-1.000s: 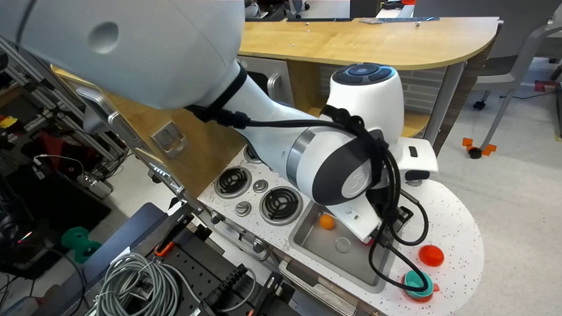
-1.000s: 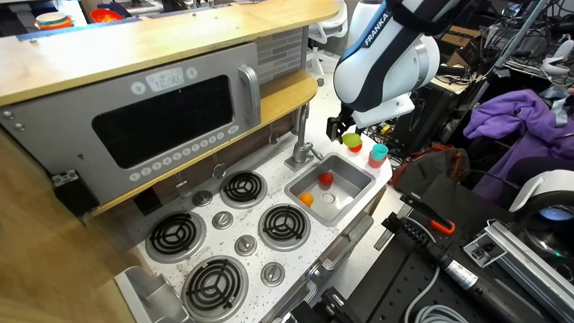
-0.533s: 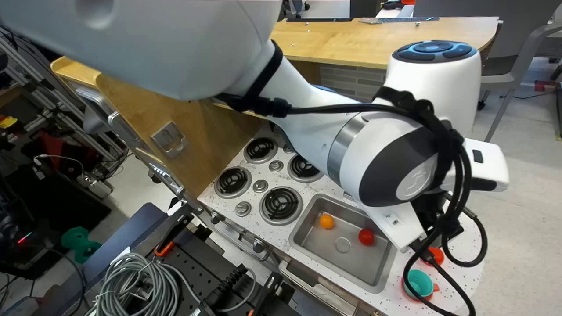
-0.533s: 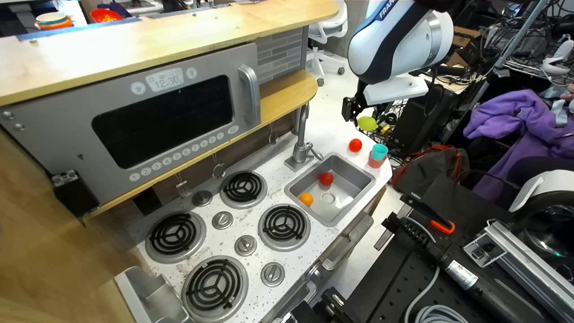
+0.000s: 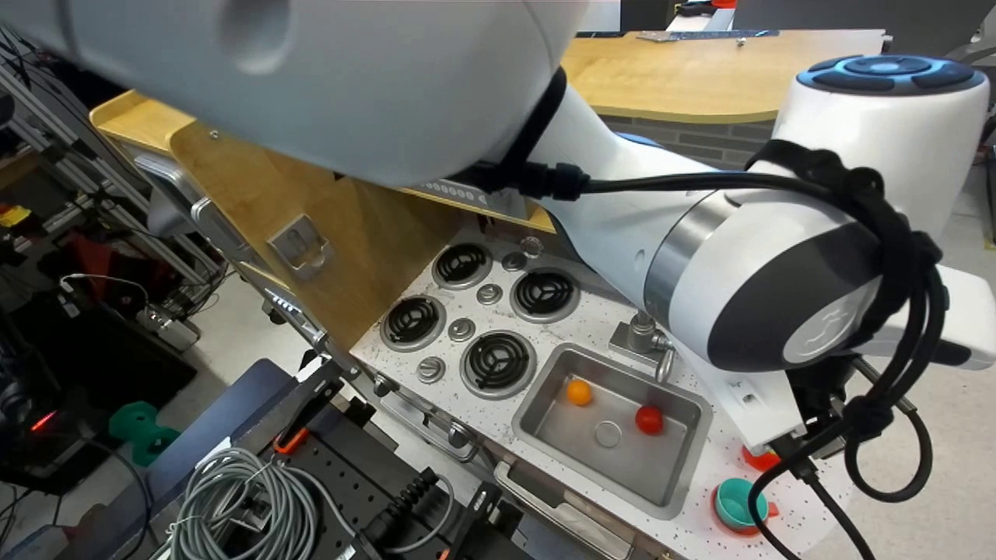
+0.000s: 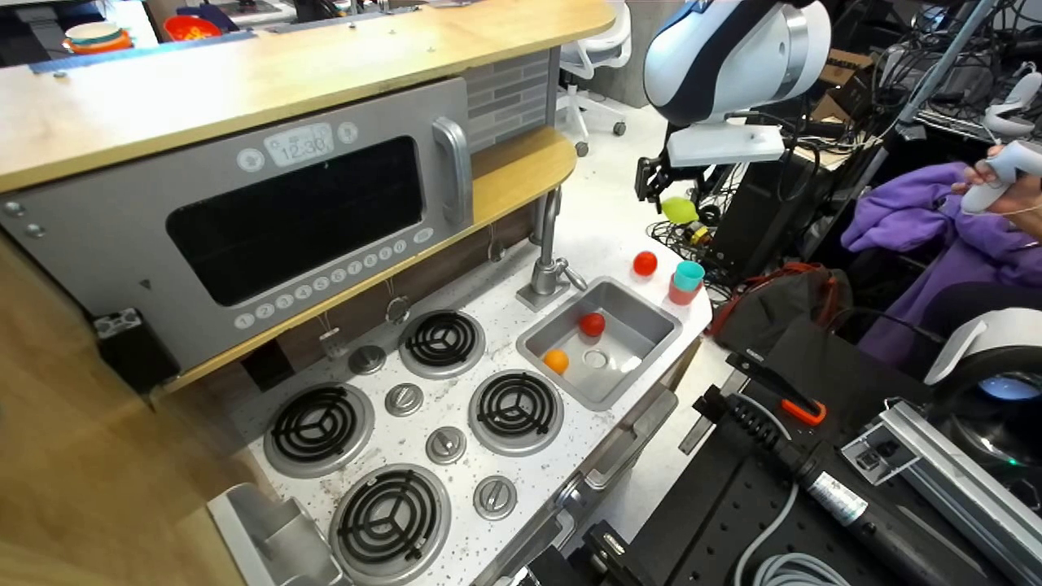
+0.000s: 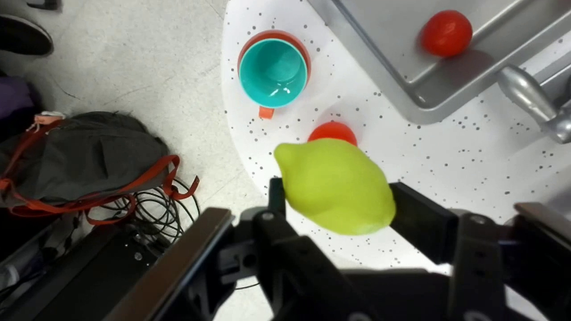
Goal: Remove the plastic lemon from the sink and put it on the countertop at the right
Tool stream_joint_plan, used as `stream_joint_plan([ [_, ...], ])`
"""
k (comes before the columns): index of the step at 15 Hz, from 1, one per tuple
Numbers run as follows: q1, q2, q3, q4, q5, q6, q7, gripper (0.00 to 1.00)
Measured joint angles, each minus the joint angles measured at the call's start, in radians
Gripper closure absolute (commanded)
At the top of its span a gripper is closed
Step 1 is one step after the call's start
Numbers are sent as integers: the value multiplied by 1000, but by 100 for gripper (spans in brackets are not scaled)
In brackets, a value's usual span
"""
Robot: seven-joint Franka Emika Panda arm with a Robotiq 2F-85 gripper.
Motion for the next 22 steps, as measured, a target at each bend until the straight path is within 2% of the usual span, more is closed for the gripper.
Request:
stream_joint_plan([
  [5, -24, 109, 41, 156, 74, -49, 19, 66],
  [10, -26, 218, 70, 311, 95, -84, 35, 66],
  [18, -60, 365, 72, 490, 94, -135, 11, 66],
  [22, -81, 463, 68, 618, 90, -188, -4, 66],
])
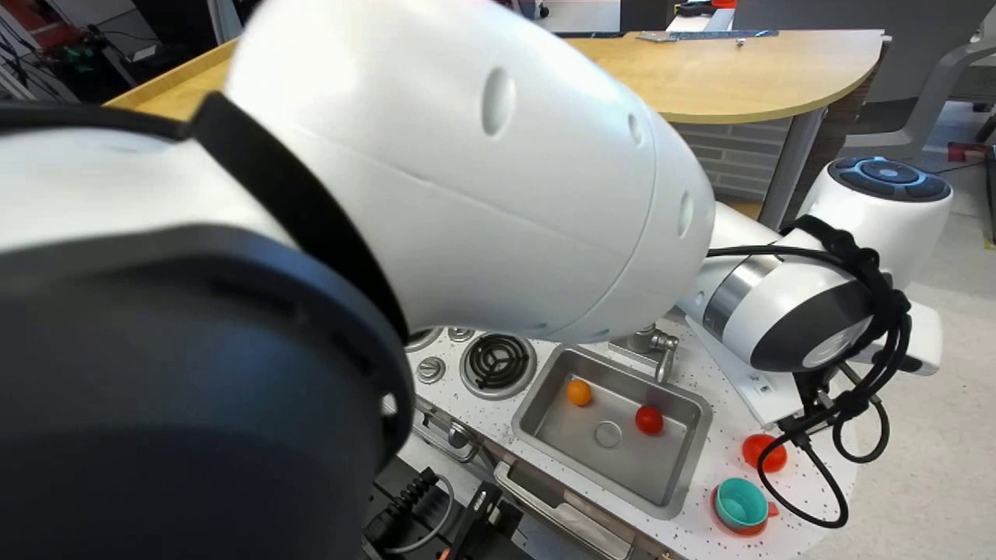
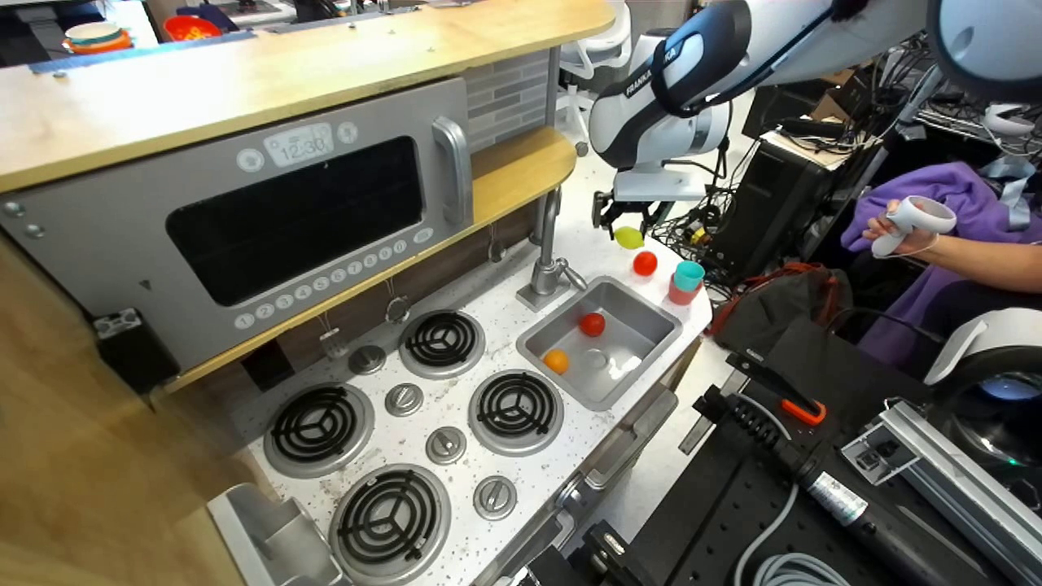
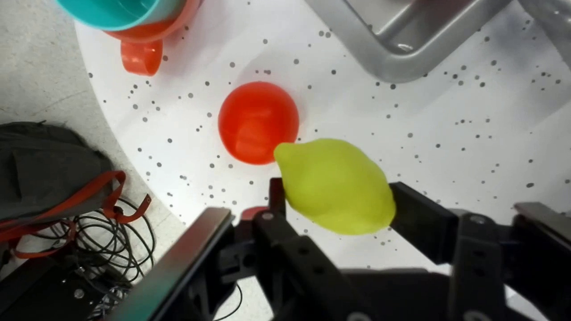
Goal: Remove the plastic lemon from the sink and put it on the countertop at the right
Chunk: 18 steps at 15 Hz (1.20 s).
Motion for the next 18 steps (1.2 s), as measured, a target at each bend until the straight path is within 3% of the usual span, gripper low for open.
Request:
stream_joint_plan([
  [10, -6, 205, -11, 341, -1, -163, 0, 66],
  [18, -33, 204, -20, 349, -86, -164, 0, 66],
])
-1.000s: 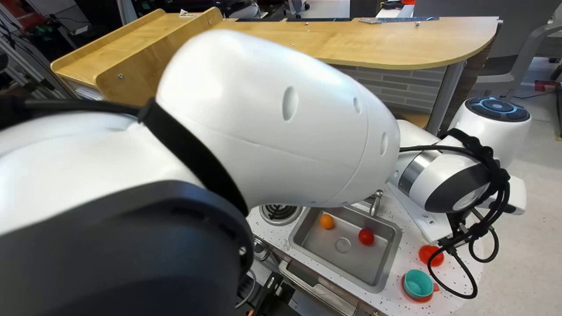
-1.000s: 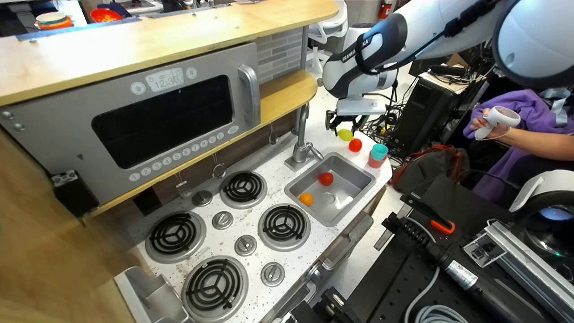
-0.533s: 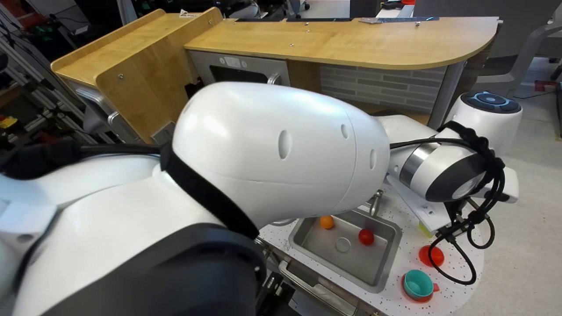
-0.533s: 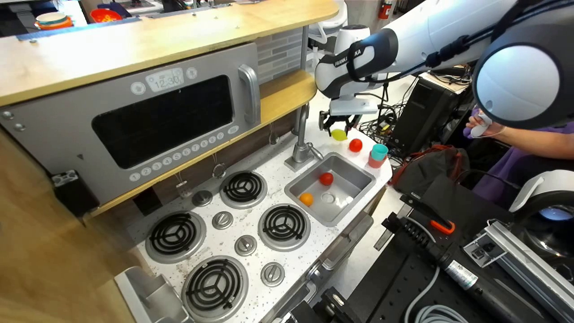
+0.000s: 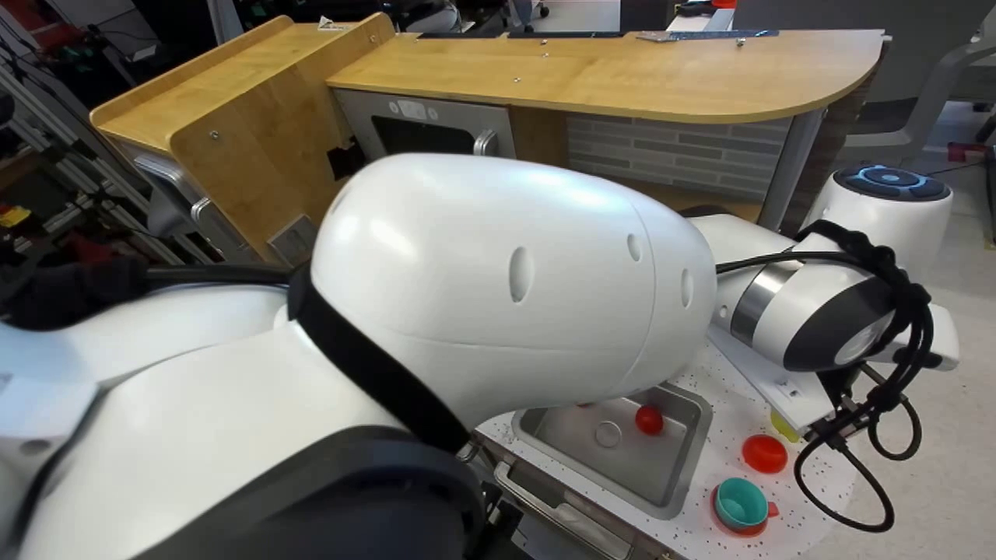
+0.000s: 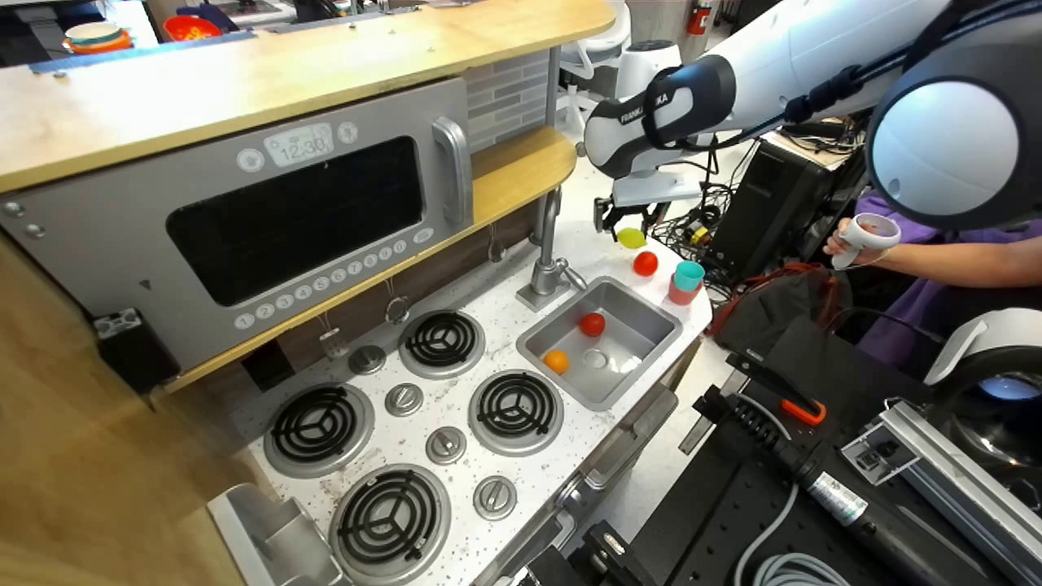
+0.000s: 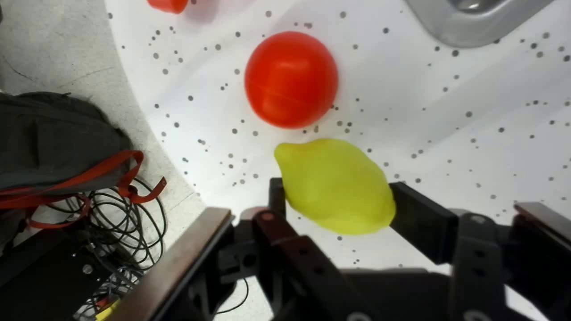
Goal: Remove the plastic lemon from the sink and put it on the countertop at the right
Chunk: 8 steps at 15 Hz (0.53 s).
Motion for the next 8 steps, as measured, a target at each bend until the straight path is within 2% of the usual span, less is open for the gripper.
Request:
stream_joint_plan([
  [8, 5, 0, -15, -35, -83, 0, 1, 66],
])
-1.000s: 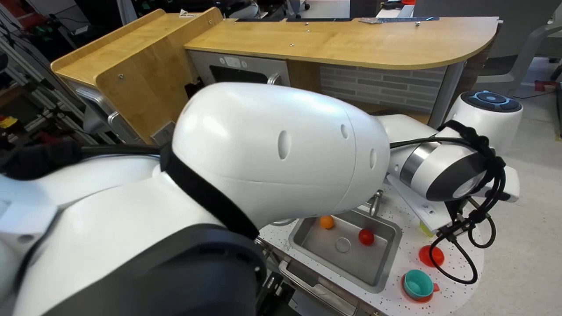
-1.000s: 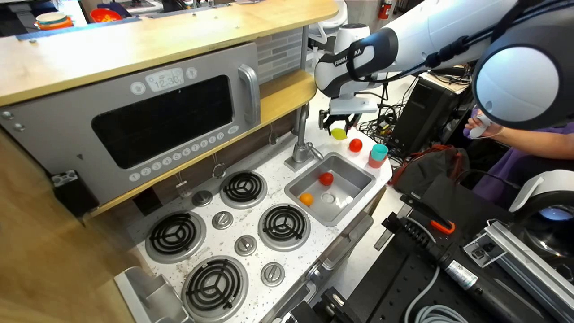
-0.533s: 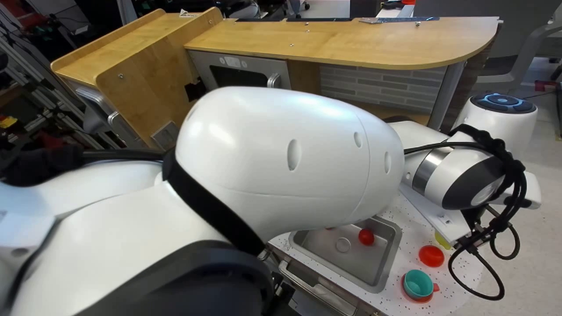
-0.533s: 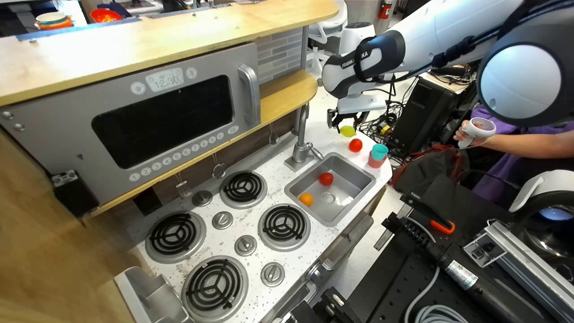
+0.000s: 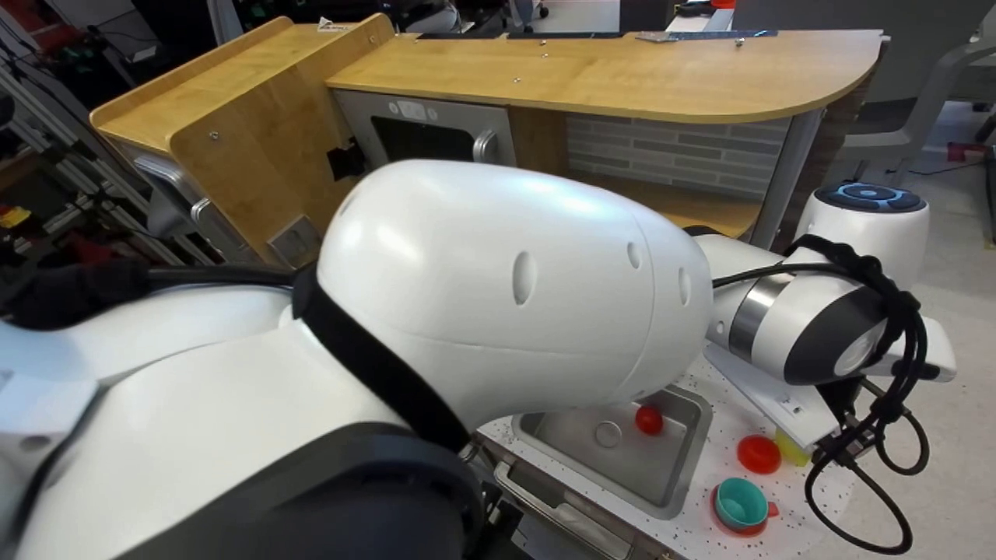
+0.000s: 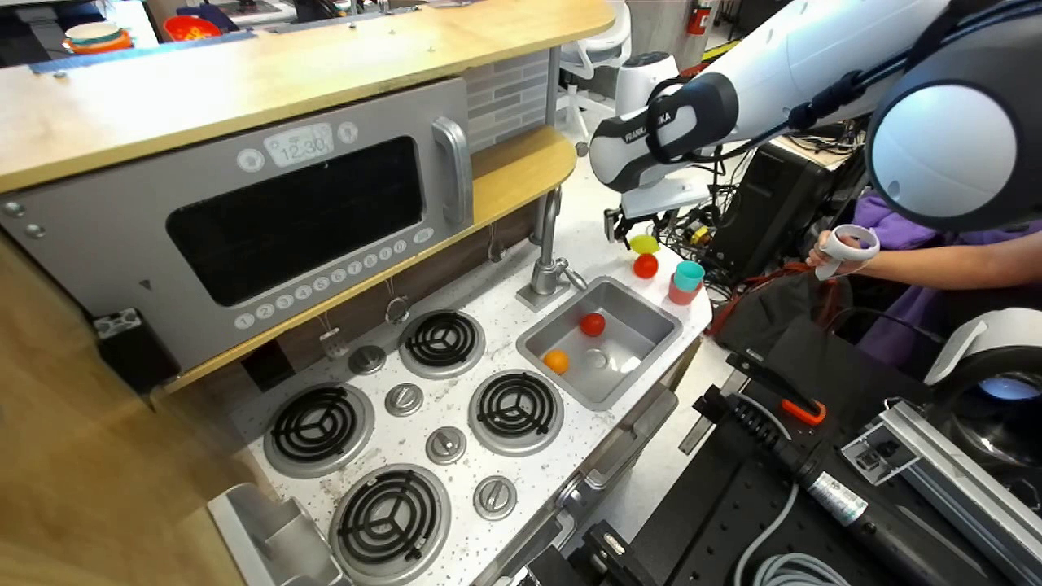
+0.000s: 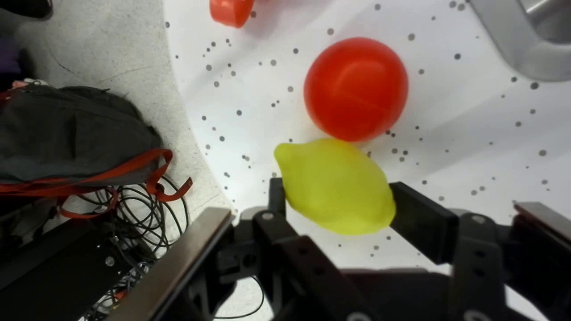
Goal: Remove the plastic lemon from the sink and put it on the countertop at the right
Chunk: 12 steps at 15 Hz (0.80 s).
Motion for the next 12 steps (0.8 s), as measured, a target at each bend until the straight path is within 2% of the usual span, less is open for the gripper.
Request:
stream_joint_plan([
  [3, 6, 0, -3, -11, -13, 0, 0, 66],
  [4, 7, 0, -5, -14, -16, 0, 1, 20],
  [7, 9, 0, -12, -19, -26, 0, 7, 2],
  [12, 12, 0, -16, -20, -27, 0, 11, 0],
])
